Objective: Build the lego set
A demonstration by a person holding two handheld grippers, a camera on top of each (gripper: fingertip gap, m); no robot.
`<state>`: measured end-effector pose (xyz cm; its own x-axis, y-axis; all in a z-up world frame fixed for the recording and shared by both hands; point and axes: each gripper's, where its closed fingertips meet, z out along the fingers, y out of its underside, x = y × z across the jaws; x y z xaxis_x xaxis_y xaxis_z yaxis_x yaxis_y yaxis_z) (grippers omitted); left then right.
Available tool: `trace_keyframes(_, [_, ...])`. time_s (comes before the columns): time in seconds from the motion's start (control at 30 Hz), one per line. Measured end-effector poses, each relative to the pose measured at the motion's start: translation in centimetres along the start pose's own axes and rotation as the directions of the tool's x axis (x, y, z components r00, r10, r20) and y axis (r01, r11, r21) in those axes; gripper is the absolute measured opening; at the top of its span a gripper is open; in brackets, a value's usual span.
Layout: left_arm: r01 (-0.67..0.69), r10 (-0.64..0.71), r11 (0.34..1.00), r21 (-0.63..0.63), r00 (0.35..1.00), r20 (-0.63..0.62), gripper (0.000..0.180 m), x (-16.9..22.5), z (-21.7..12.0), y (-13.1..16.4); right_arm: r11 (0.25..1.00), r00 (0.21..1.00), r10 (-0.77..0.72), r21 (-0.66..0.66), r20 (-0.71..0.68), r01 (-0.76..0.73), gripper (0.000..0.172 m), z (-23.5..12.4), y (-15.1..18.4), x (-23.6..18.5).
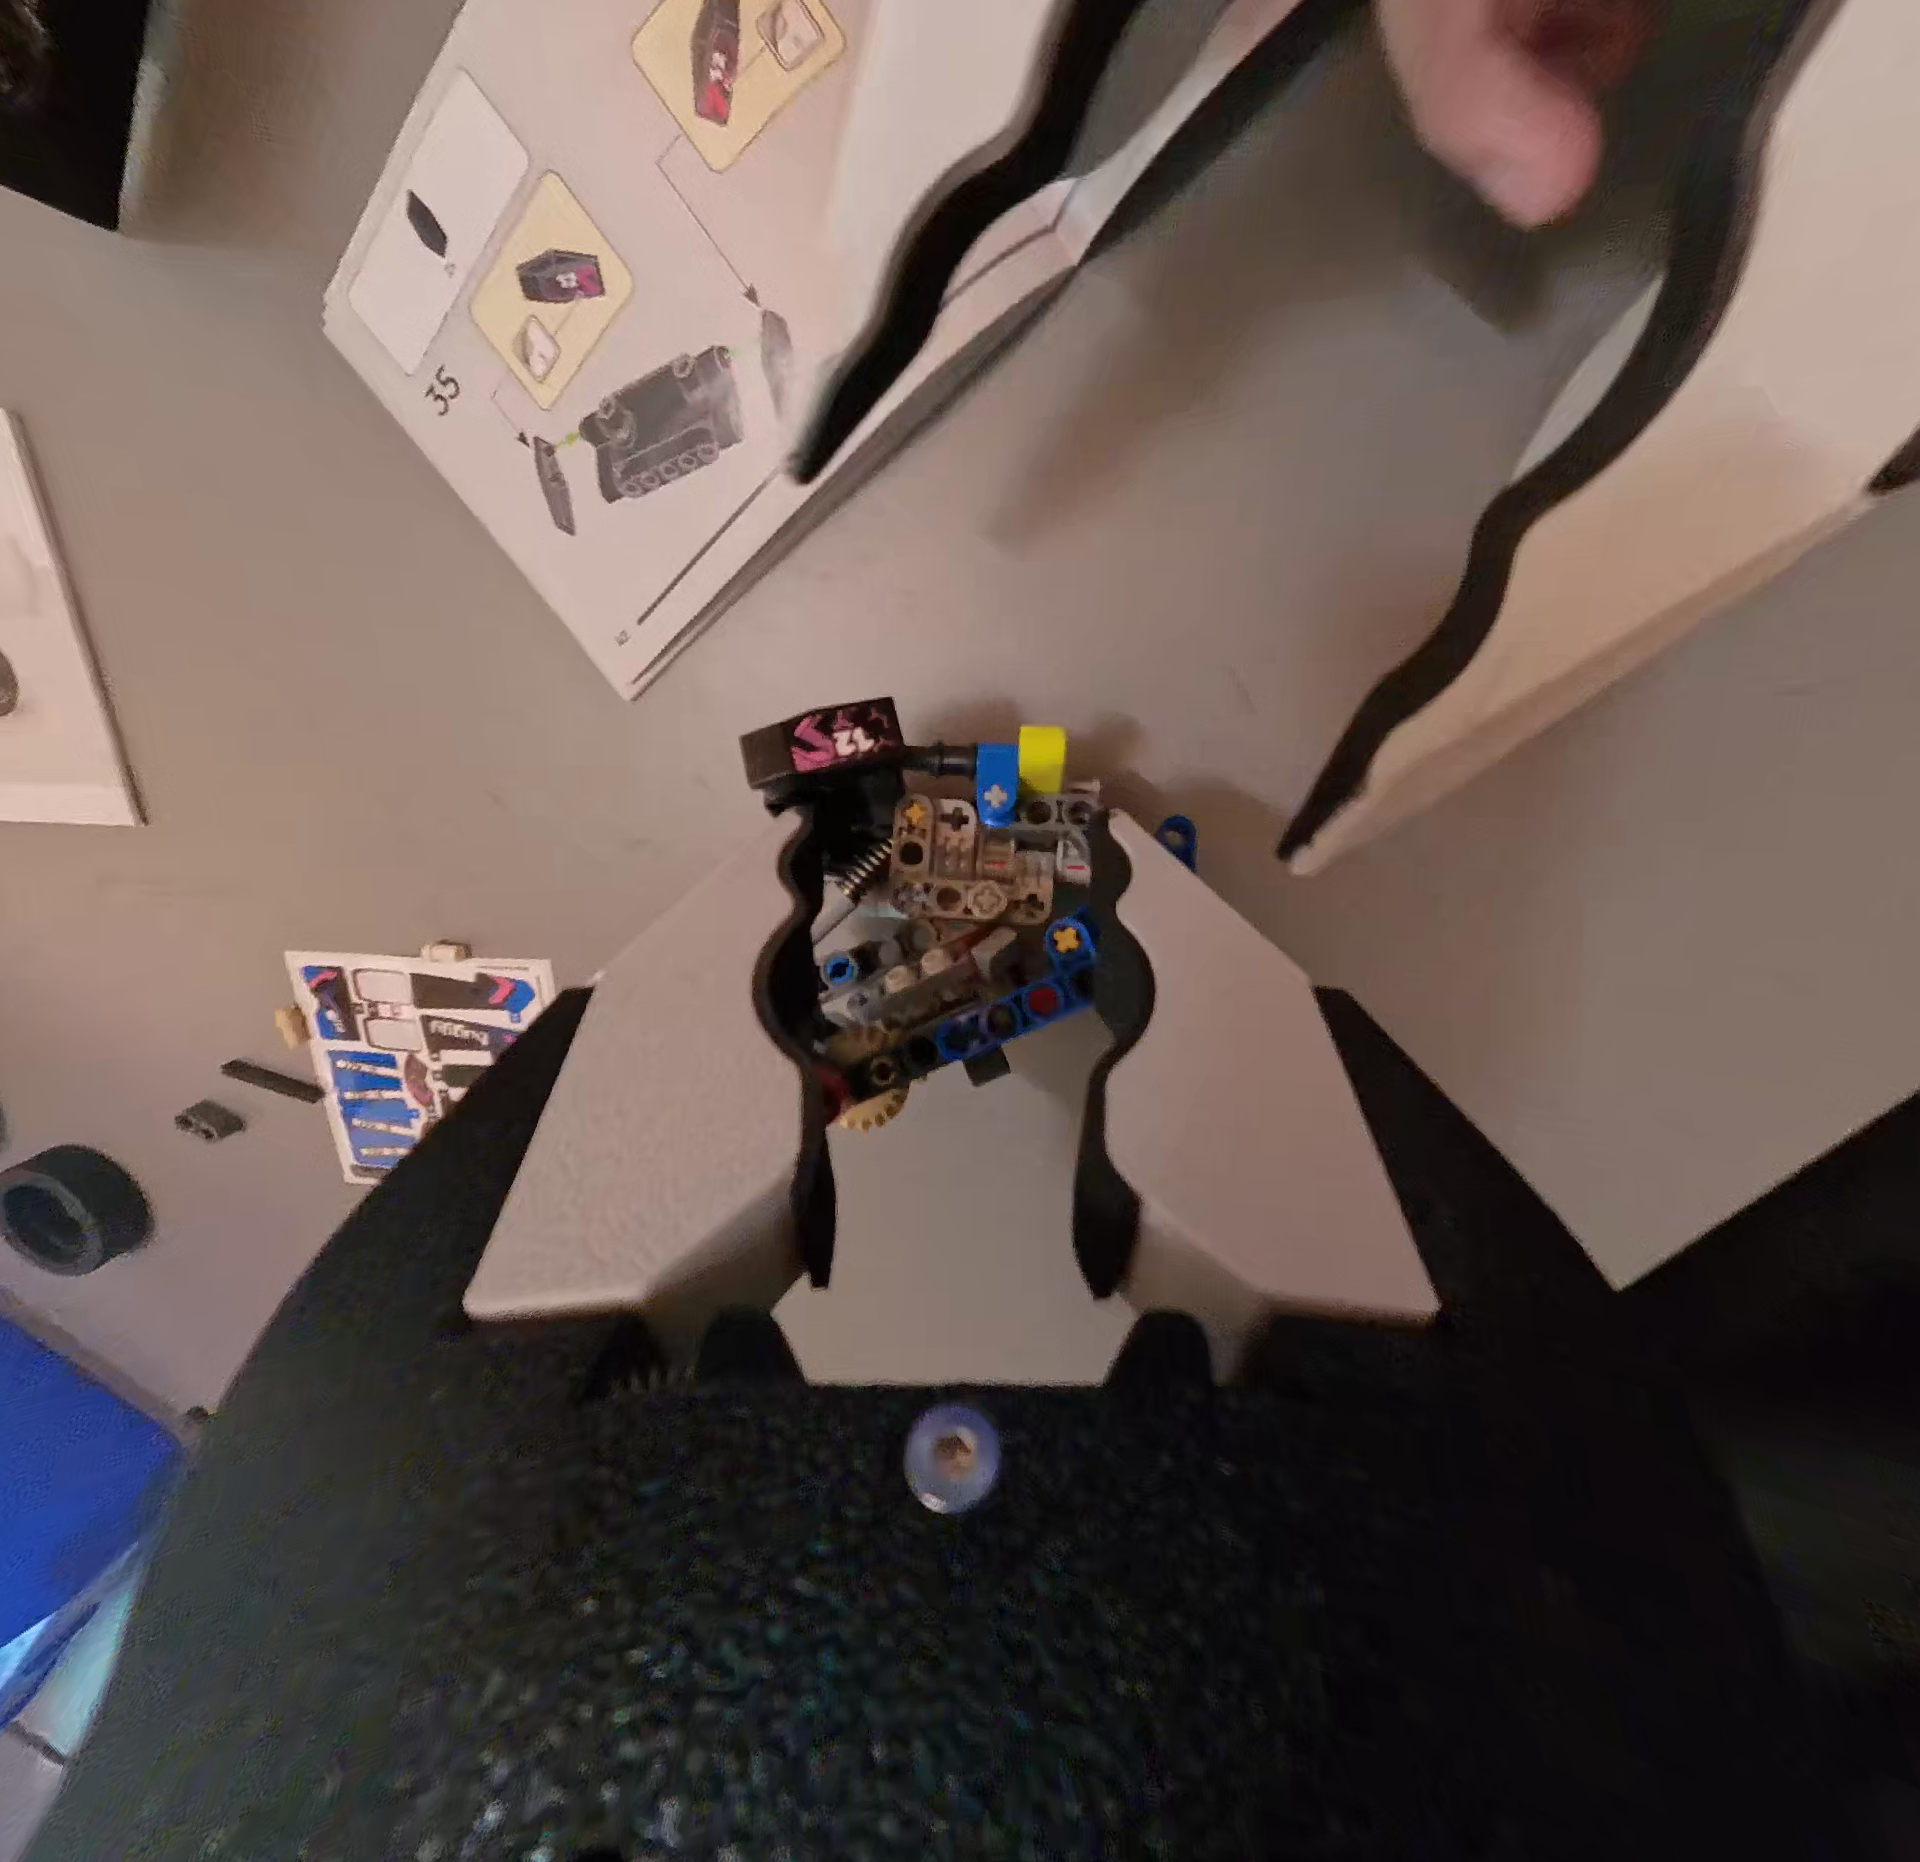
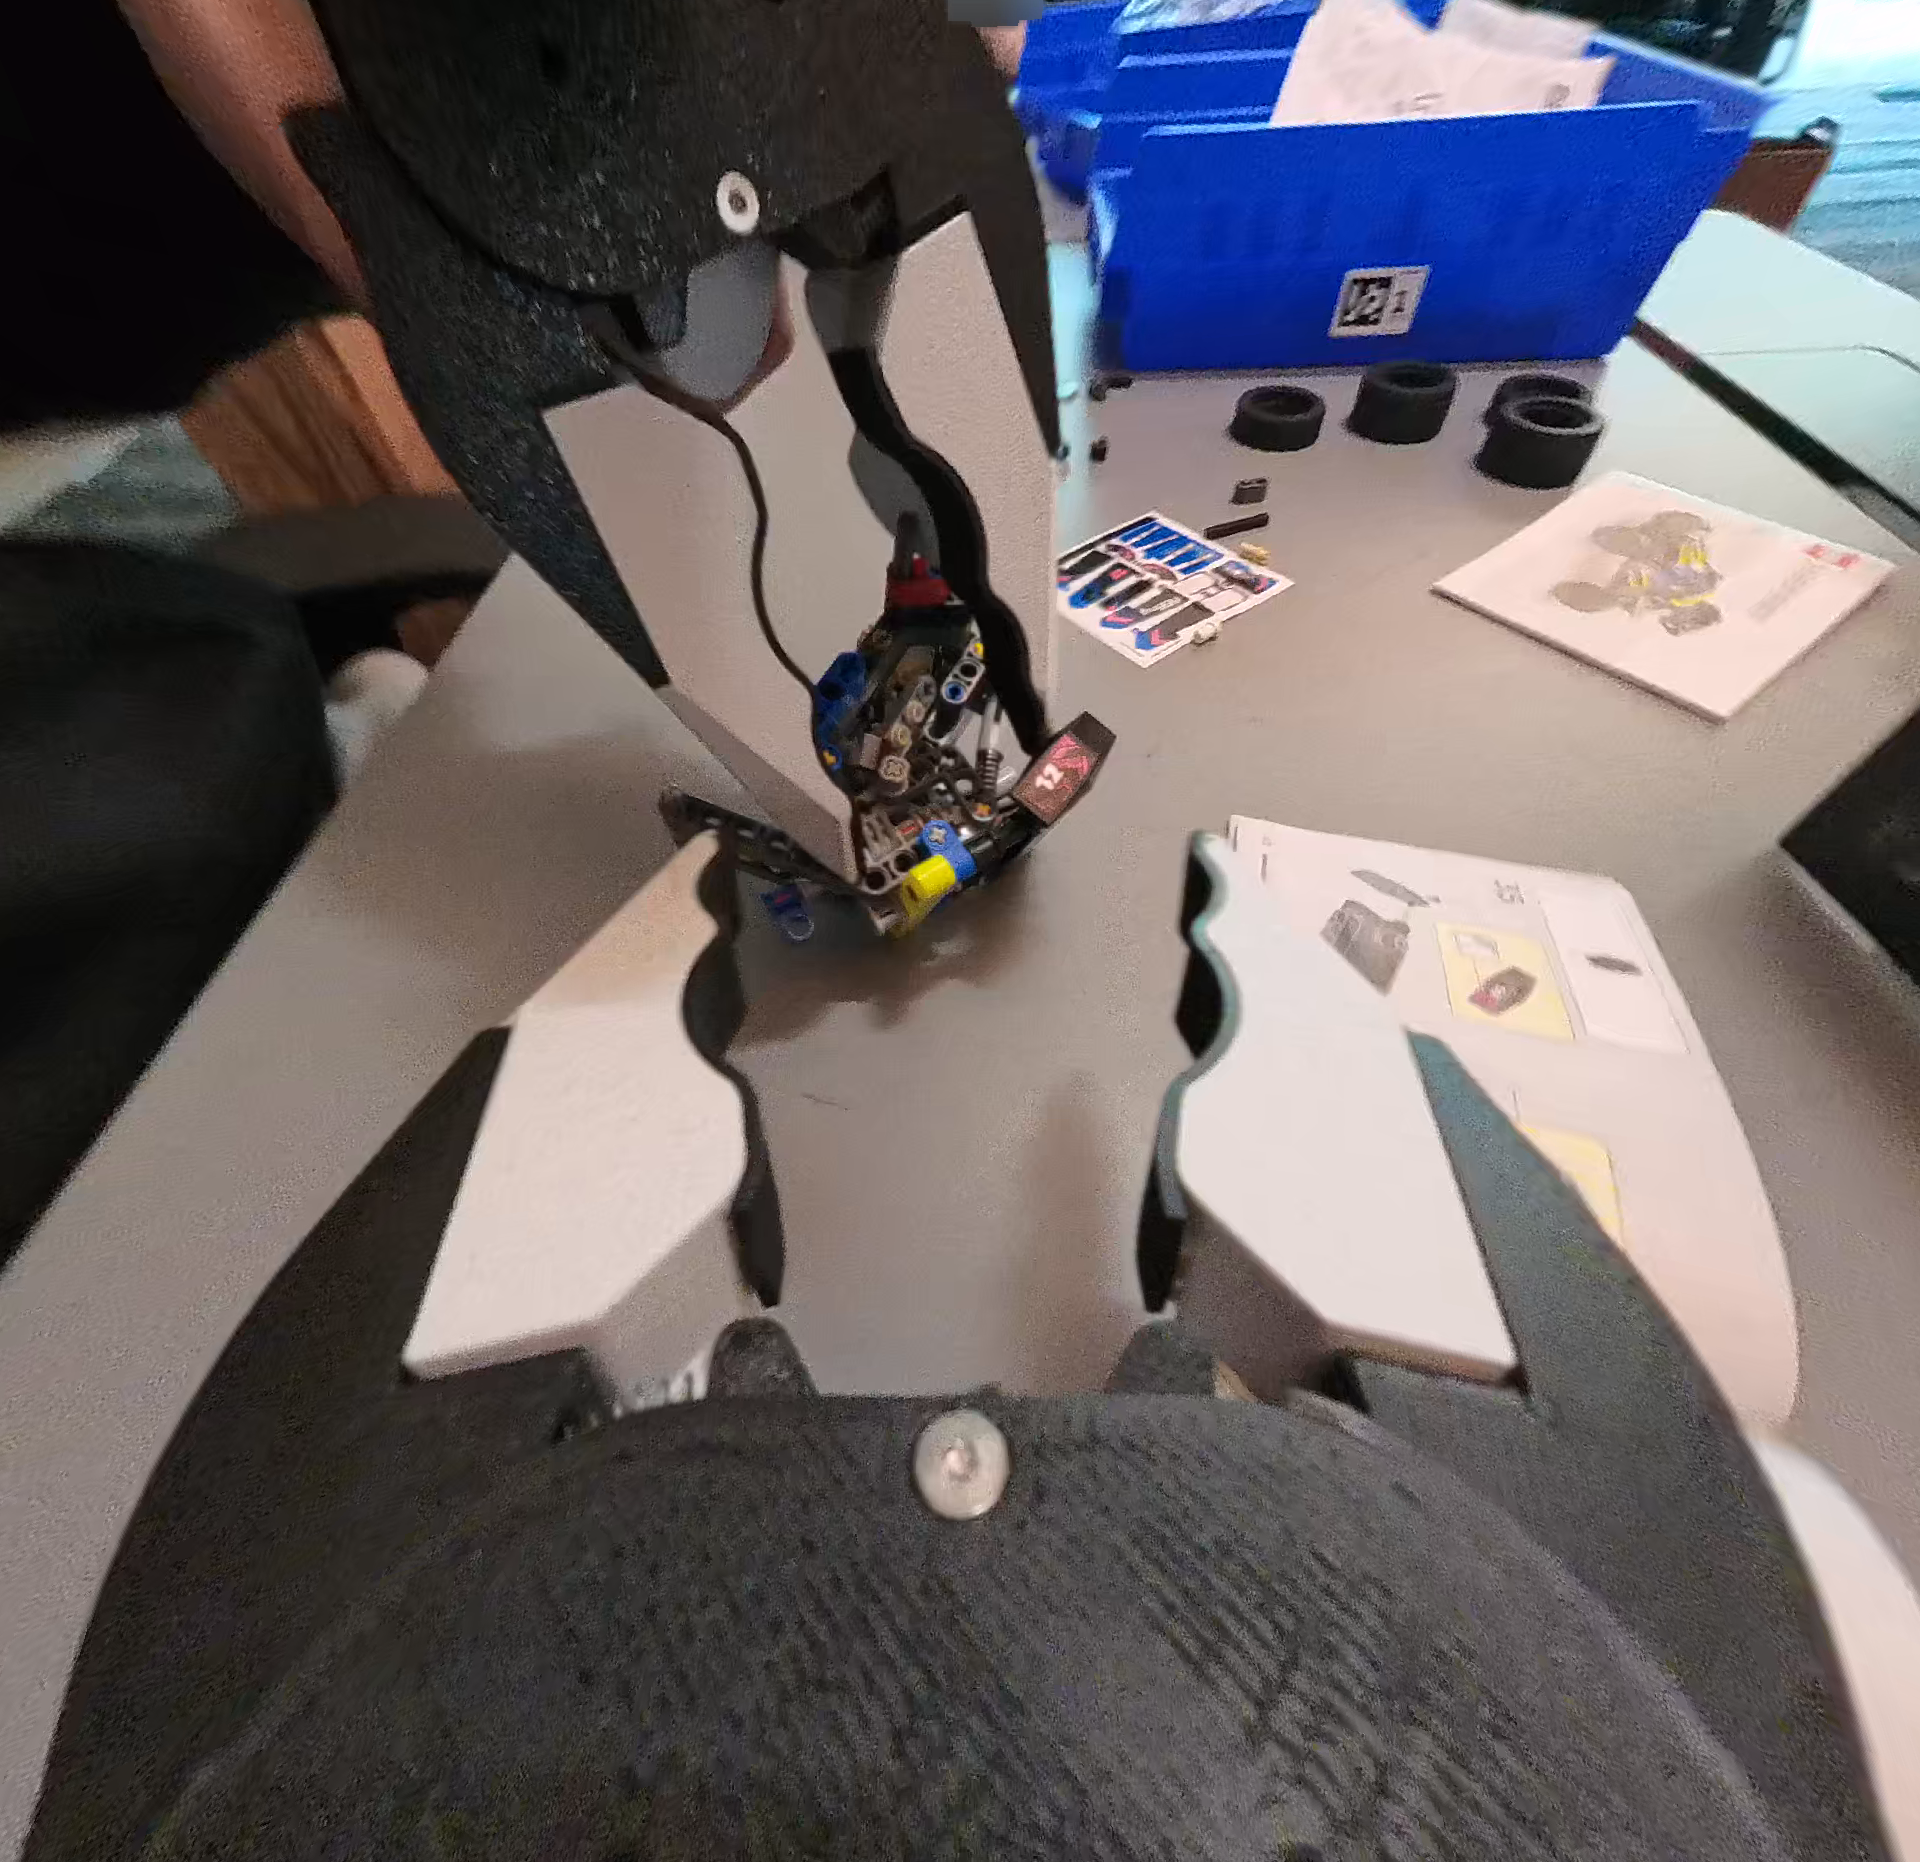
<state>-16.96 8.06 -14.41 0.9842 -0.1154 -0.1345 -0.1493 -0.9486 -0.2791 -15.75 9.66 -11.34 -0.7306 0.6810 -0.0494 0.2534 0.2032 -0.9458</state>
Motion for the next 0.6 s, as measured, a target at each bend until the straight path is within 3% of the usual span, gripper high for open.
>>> trace_keyframes(0.07, [-0.003, 0.002, 1.000, 0.031, 0.999, 0.036, 0.039, -0.4, -0.1, 0.0, 0.998, 0.998, -0.040, -0.048, 0.048, 0.043, 0.100, 1.1, 0.4, 0.2])
trace_keyframes(0.13, [-0.032, 0.030, 0.999, 0.043, 0.998, 0.053, 0.034, -0.5, -0.2, 0.5, 0.994, 0.993, -0.057, -0.084, 0.099, 0.065, 0.105, 2.1, 0.8, 0.9])
trace_keyframes(0.27, [-0.071, 0.061, 0.989, 0.131, 0.995, 0.079, 0.032, 0.0, -0.7, 1.0, 0.992, 0.953, -0.063, -0.085, 0.296, 0.092, 0.104, 3.6, 1.1, -0.4])
trace_keyframes(0.37, [-0.092, 0.077, 0.976, 0.198, 0.994, 0.083, 0.033, 0.5, -1.1, 1.3, 0.970, 0.907, -0.159, -0.108, 0.390, 0.217, 0.106, 4.2, 1.8, -1.2])
trace_keyframes(0.47, [-0.179, 0.160, 0.955, 0.238, 0.982, 0.097, 0.033, 0.8, -1.3, 1.5, 0.931, 0.867, -0.225, -0.165, 0.445, 0.326, 0.105, 5.0, 3.1, -1.4])
trace_keyframes(0.6, [-0.323, 0.291, 0.919, 0.226, 0.942, 0.165, 0.034, 0.8, -1.3, 2.2, 0.918, 0.834, -0.276, -0.125, 0.477, 0.375, 0.094, 6.2, 2.8, -2.6])
